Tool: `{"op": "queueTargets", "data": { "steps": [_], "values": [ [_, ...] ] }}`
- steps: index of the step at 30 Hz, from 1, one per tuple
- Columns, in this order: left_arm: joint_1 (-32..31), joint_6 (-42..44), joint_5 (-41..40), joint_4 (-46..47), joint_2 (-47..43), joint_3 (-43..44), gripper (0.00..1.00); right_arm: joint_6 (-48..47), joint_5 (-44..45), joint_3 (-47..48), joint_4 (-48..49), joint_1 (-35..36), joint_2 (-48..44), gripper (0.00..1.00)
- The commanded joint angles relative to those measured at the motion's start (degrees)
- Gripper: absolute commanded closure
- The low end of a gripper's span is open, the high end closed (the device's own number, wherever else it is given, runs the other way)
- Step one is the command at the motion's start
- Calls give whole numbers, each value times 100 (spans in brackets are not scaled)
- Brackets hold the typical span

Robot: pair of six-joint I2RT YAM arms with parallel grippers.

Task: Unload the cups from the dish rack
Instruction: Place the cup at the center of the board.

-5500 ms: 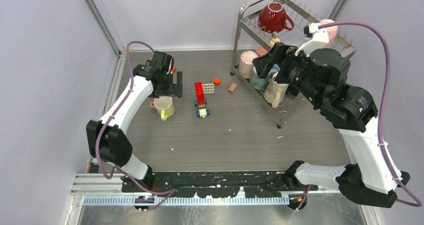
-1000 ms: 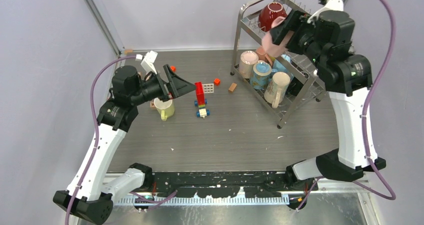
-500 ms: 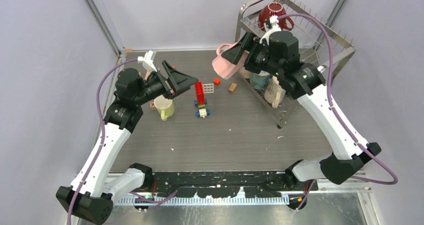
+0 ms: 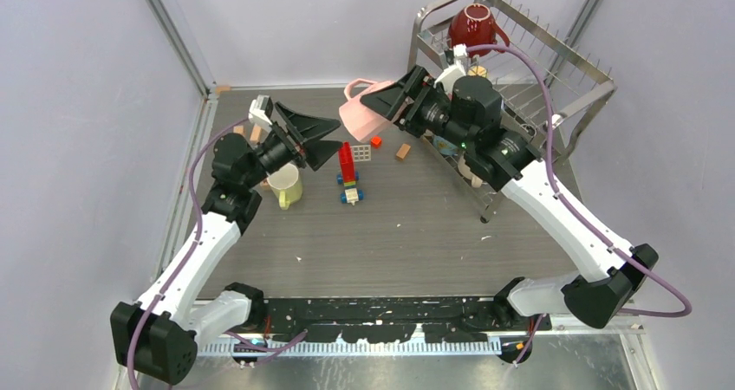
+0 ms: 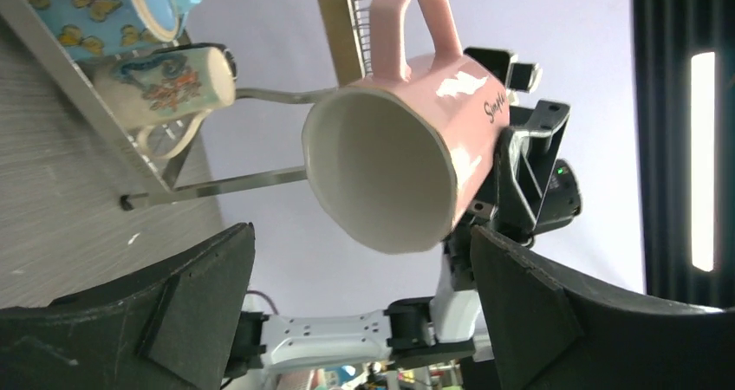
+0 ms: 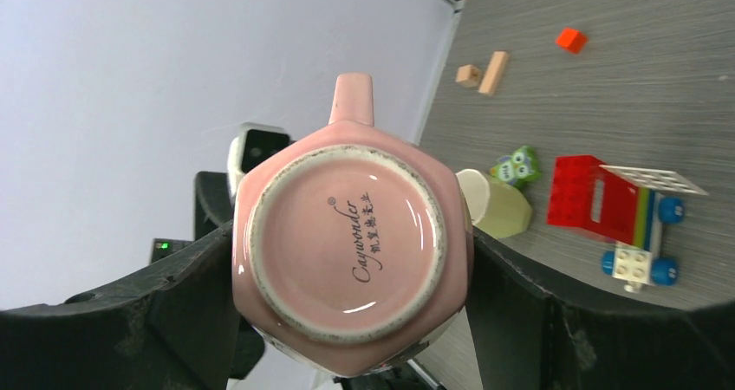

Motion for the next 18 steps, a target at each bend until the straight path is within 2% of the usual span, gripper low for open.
{"op": "queueTargets", "data": {
  "steps": [1,7,18],
  "values": [
    [36,-1082,-196,1722,54,-228,6,338,-185,-1,1494,124,-250,94],
    [36,-1544,-403,2346,117,-300,14,398,-262,-60,1609,267,-147,94],
    [27,-1952,-497,2931,341,-85,29,403,-365,-97,1955,401,-40,94]
  ]
}}
